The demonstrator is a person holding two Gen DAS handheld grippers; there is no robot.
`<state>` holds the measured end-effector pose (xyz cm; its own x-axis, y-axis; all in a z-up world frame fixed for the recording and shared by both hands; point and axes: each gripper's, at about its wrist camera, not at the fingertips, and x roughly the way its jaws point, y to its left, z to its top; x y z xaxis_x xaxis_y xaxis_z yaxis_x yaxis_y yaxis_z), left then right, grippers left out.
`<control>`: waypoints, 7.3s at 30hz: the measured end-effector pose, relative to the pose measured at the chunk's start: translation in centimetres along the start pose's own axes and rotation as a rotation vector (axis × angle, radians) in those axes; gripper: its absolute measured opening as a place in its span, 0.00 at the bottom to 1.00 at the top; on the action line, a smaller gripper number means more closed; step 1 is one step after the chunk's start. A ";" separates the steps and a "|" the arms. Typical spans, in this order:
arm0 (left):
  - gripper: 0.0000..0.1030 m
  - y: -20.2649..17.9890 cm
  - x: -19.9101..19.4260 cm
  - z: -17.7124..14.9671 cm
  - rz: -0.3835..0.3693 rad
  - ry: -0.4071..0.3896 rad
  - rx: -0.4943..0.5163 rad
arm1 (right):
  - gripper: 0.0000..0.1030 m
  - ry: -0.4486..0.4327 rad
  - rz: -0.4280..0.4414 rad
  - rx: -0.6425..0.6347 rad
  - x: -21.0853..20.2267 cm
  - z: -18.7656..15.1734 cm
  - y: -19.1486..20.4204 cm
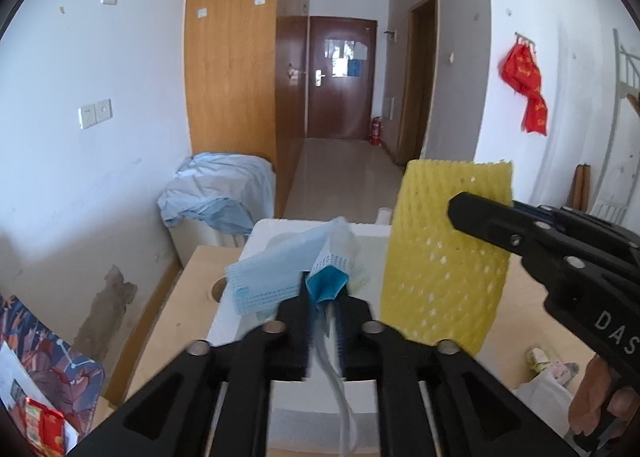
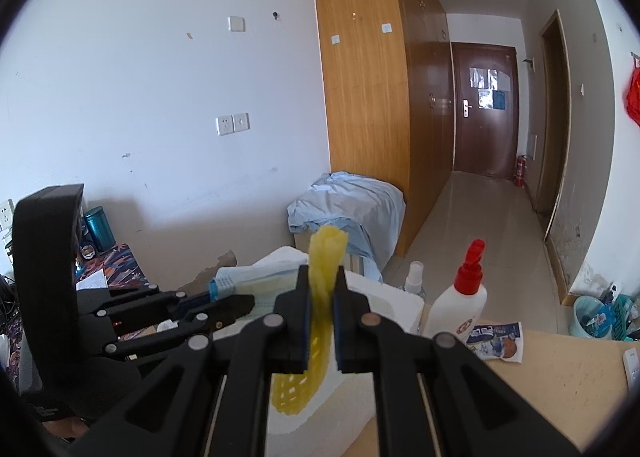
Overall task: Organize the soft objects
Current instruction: 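Open the left gripper to drop the mask while the right gripper releases the net into the box, then move both open grippers back toward the remaining tissue and sock pile, then close the right gripper on the white tissue while the left gripper closes on the white foam stick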
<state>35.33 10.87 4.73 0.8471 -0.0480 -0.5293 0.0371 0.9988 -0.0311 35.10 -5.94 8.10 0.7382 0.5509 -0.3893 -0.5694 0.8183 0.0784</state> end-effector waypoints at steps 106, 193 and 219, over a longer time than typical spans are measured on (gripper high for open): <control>1.00 -4.9 -21.5 -9.7 0.025 -0.314 -0.060 | 1.00 -0.185 -0.109 0.038 -18.4 -7.9 1.7; 1.00 -13.8 -10.3 -15.7 -0.291 -0.074 0.106 | 1.00 0.040 -0.333 0.296 -19.9 -19.8 -8.4; 1.00 -13.2 -5.3 -15.9 -0.349 0.080 0.137 | 0.14 0.278 -0.158 0.352 -12.4 -21.4 -10.2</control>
<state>21.95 -2.15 -5.57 0.7272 -0.3807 -0.5712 0.3913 0.9136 -0.1107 24.01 -24.60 -7.47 0.6538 0.3898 -0.6486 -0.2651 0.9208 0.2861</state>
